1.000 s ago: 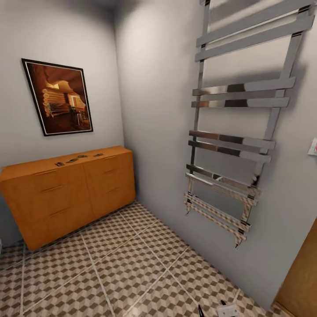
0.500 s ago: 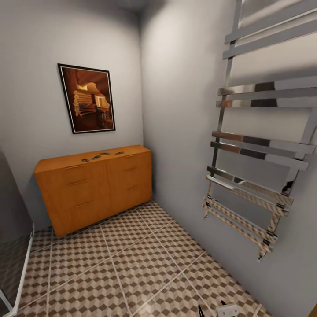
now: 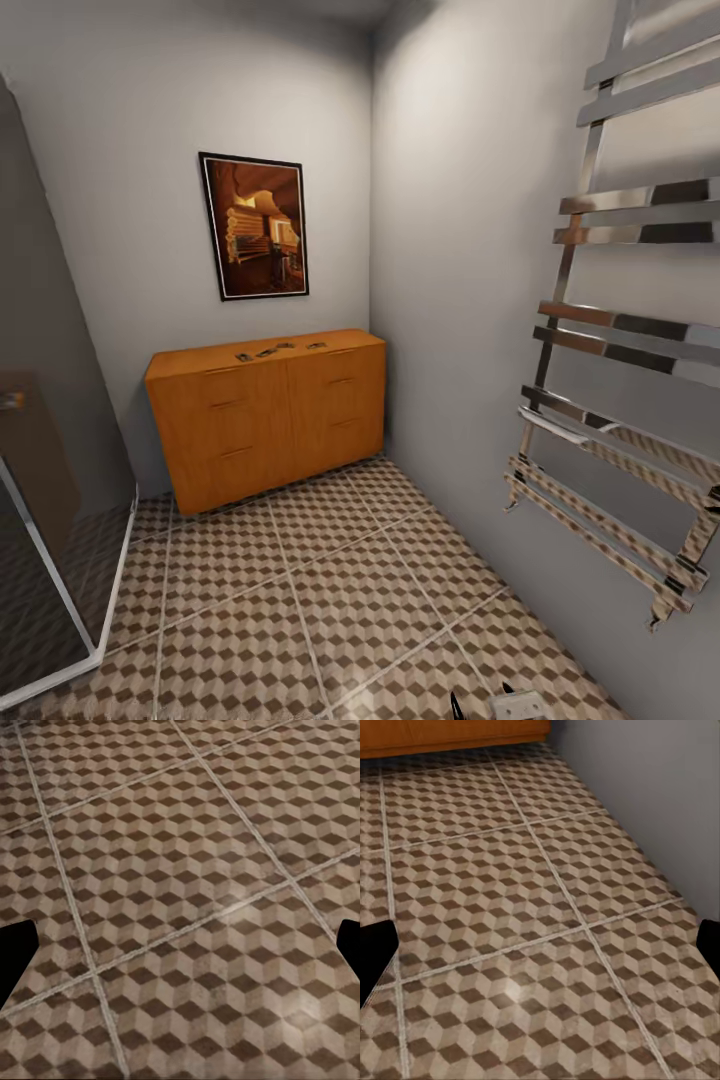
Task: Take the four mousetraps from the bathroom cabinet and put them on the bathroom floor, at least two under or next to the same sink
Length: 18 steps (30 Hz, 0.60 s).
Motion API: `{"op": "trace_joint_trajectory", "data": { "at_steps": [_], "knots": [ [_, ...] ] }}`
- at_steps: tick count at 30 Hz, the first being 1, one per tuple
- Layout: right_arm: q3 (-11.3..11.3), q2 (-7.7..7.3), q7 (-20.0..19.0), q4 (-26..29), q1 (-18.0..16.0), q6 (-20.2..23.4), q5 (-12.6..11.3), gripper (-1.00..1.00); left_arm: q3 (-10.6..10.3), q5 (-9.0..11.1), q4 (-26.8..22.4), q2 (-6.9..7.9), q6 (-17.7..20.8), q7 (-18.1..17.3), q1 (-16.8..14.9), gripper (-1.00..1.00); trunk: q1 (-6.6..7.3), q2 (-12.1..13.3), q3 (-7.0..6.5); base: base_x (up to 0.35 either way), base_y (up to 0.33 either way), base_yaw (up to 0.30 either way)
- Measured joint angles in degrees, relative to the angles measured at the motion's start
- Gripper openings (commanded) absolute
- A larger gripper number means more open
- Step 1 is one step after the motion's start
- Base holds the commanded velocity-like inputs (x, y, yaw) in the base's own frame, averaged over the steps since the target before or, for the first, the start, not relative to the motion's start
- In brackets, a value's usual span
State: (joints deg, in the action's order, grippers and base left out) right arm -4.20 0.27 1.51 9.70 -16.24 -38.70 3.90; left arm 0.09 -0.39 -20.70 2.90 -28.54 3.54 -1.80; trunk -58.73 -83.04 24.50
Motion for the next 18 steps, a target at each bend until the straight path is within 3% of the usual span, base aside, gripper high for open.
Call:
{"op": "trace_joint_trajectory", "data": {
  "at_steps": [18],
  "knots": [
    [0.00,0.04,0.00,0.00,0.01,0.00,0.00,1.00,0.00,0.00,0.00,-0.02,0.07,0.00,0.00,1.00,0.01,0.00,0.00,0.020,-0.004,0.285]
  ]
}}
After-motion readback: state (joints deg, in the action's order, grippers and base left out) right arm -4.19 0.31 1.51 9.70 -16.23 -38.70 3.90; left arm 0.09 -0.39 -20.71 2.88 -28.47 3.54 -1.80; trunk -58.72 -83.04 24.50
